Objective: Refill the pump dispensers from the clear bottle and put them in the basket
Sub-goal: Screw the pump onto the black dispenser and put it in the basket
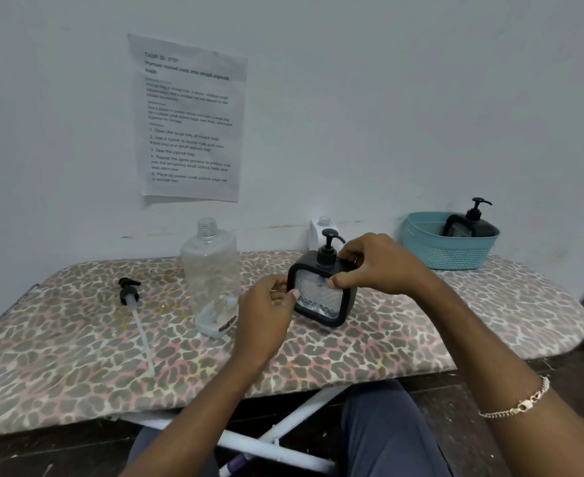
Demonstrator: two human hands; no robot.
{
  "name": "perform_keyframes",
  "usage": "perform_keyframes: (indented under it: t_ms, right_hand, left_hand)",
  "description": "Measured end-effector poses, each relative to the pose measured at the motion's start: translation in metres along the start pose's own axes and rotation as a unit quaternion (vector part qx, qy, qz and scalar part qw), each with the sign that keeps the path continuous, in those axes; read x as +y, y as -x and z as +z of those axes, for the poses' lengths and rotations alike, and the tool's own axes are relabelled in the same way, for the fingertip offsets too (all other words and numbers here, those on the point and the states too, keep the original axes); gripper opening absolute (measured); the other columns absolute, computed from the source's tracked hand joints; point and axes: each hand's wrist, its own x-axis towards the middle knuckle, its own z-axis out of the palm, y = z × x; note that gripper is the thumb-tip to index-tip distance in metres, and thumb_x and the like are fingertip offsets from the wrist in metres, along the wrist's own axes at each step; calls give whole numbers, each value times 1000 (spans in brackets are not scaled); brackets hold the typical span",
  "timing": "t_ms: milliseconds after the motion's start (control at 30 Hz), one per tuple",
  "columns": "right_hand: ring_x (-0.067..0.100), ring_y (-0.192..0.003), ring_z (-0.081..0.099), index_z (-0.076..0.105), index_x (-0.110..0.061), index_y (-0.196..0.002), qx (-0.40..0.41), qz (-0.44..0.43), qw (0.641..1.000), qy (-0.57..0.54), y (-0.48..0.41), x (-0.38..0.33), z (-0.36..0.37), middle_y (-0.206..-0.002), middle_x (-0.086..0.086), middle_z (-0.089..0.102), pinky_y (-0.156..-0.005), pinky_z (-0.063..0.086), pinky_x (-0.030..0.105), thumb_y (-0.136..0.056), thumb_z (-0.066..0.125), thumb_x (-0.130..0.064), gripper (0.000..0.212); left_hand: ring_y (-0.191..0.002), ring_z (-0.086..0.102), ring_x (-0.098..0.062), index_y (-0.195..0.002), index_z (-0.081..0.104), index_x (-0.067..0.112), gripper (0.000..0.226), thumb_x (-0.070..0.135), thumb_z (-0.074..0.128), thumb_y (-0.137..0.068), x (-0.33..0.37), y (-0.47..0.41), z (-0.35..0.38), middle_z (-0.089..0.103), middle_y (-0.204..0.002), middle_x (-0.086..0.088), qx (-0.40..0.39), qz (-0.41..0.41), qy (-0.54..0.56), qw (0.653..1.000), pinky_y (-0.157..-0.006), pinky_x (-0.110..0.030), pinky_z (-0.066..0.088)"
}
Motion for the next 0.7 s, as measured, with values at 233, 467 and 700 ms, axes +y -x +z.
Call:
perform_keyframes:
  t_ms: [233,467,700]
  right_hand:
    - [14,-55,48,76,-7,-84,77,20,997,-7,-3,29,-63,-65,14,63,-56,34,34,-72,86,-50,45]
    - [44,-84,65,75,4,-93,190,34,980,39,-18,76,-130,-90,30,67,-65,58,49,-73,88,-45,55]
    - [28,-65,58,76,1,-84,240,87,964,69,-40,127,-175,-79,22,64,-58,53,43,-74,86,-40,44]
  left_hand:
    - [-94,65,2,-124,73,17,27,27,72,-98,60,-51,46,71,-111,7,-31,51,27,998,-75,-7,46]
    - [-89,63,-2,-136,67,22,39,31,72,-98,116,-112,114,61,-118,-2,-93,73,45,992,-76,-12,47]
    - [-106,65,-20,-143,62,26,50,39,70,-96,158,-169,191,63,-120,-2,-168,66,52,982,-95,-36,54]
